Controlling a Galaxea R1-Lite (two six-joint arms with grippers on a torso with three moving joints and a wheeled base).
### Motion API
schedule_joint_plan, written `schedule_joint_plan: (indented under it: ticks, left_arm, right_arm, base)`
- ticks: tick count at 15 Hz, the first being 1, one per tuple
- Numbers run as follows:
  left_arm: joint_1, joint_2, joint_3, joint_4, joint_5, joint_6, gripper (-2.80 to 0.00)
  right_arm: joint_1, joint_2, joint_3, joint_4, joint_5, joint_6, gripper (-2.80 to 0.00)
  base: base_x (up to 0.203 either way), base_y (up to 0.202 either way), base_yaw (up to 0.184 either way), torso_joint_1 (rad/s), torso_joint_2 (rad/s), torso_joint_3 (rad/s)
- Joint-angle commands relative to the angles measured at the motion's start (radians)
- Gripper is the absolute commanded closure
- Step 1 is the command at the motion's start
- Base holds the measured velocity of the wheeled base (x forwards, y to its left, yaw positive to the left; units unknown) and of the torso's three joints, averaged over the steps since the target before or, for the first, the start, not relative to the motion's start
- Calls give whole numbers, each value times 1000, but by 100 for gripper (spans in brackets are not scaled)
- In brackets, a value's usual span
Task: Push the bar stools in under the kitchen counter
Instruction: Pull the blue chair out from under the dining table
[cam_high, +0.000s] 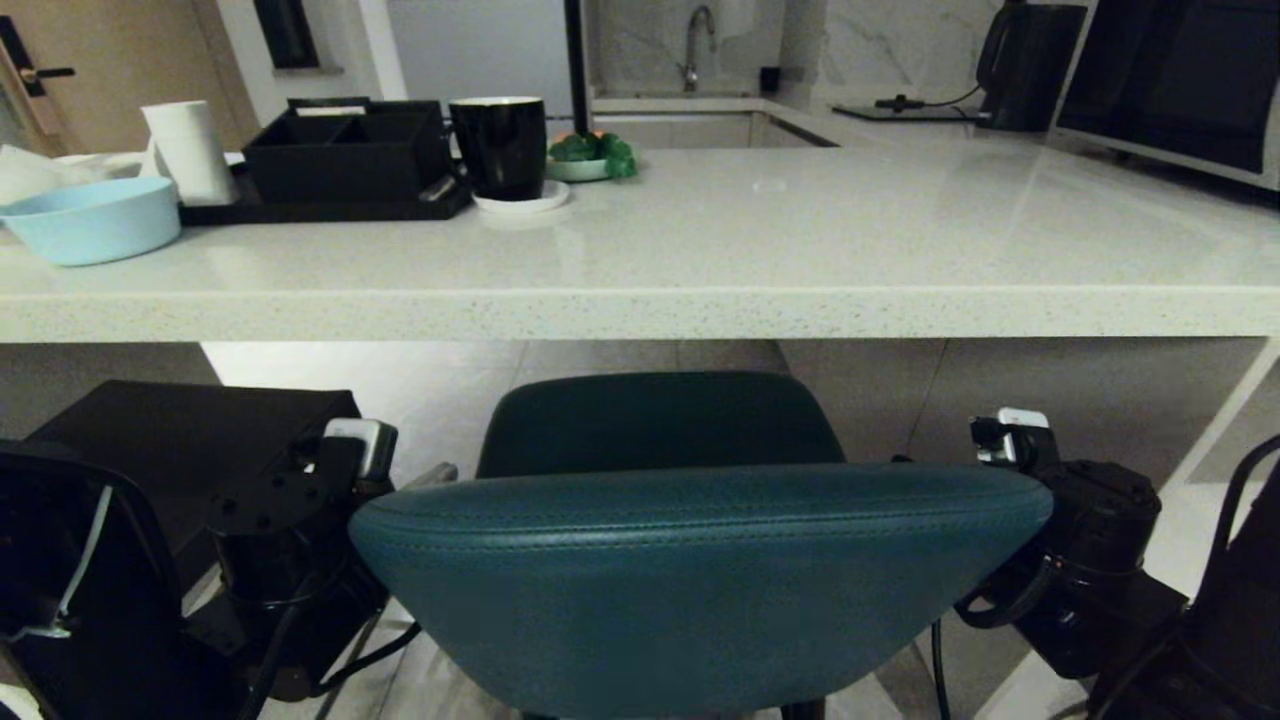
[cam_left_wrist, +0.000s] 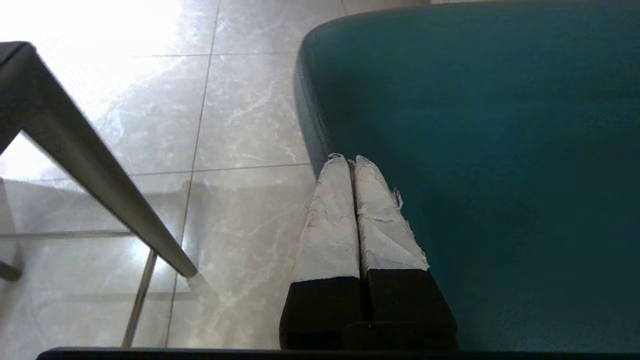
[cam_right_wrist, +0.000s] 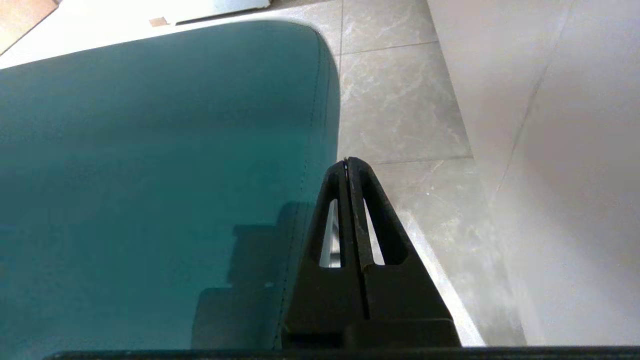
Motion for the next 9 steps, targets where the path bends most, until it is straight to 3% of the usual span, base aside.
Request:
schedule_joint_plan:
  ticks: [1,7,9]
  left_arm:
    - [-1,1,-2,-7,-1,1,0]
    - [-8,4,-5,-7,-1,1,0]
    - [-8,11,-7,-7,1,1,0]
  right_arm:
    - [1,-4,1,-7,-5,0,0]
    - [-1,-2,-2,-7,-18,0,0]
    - [-2,12,-7,-7,-19,2,0]
  base:
    - [-179,0,-4,-2,2,2]
    - [-193,0,-2,-2,2,4]
    - [-66,0,-4,-4,1,4]
